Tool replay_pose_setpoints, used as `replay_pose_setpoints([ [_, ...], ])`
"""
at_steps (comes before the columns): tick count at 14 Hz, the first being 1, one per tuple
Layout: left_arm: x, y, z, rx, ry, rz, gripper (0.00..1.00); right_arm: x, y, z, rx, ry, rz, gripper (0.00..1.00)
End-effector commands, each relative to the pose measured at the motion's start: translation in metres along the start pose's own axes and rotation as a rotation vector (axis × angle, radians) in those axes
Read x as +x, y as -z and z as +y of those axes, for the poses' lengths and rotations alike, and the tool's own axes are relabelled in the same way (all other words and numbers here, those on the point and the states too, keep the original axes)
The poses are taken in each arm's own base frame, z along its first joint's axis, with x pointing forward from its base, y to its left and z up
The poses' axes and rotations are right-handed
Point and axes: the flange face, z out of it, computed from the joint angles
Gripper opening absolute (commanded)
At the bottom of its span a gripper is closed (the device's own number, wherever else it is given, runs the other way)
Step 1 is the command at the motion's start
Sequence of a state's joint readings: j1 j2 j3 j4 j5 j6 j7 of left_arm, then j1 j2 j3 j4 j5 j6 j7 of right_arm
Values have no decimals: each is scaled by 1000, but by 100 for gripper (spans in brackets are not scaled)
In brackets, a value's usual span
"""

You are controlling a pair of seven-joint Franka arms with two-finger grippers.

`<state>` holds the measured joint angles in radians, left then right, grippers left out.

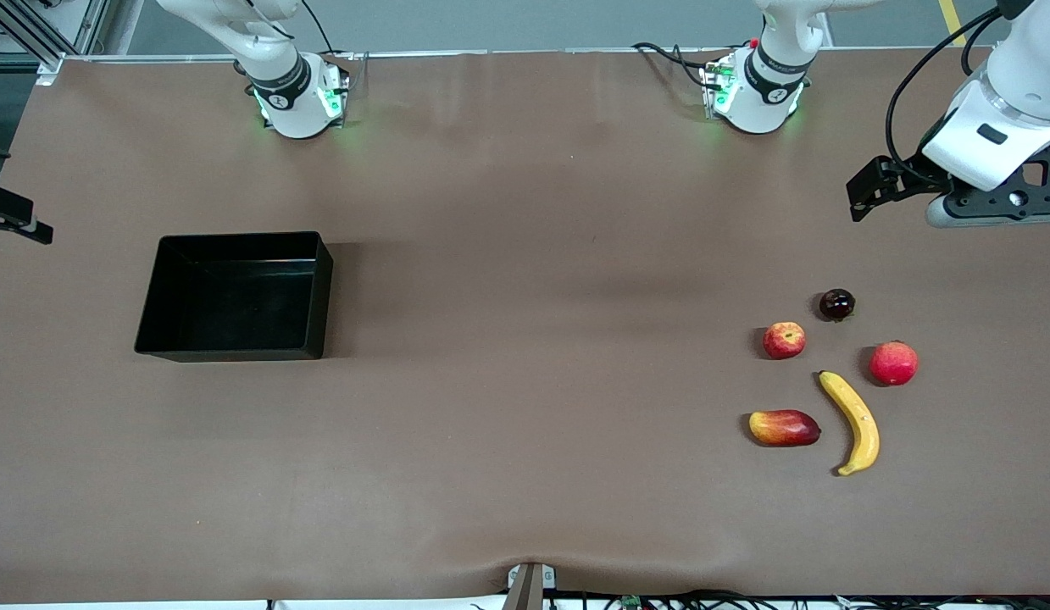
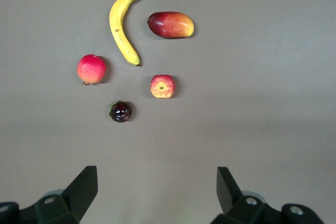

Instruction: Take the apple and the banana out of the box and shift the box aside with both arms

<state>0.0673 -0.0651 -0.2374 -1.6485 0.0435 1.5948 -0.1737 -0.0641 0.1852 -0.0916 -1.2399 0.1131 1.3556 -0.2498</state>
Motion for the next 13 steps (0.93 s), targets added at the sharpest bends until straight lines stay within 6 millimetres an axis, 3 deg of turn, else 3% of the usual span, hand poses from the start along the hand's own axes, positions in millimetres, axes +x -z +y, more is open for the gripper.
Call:
replay_pose_setpoints([
  [1,-7,8,-2,-16,-5,2,100,-25,-7,-19,-31,-33,9,100],
  [3,-7,8,-2,-15,-7,2,100,-39,-13,-43,-85,-27,27,100],
  [4,-6,8,-3,-16,-8,2,100,-48,-18,-42,-94,-29,40,100],
  [6,-6,8,-4,-10,-7,1,100,-57,-34,-28,-97,12,73,100],
  [9,-7,8,-7,-7,-7,-9,100,-60,-33,9,-100,135,90,100],
  [13,-3,4,-9,-4,-6,-15,100,-60,-24,3,-99,64,90,100],
])
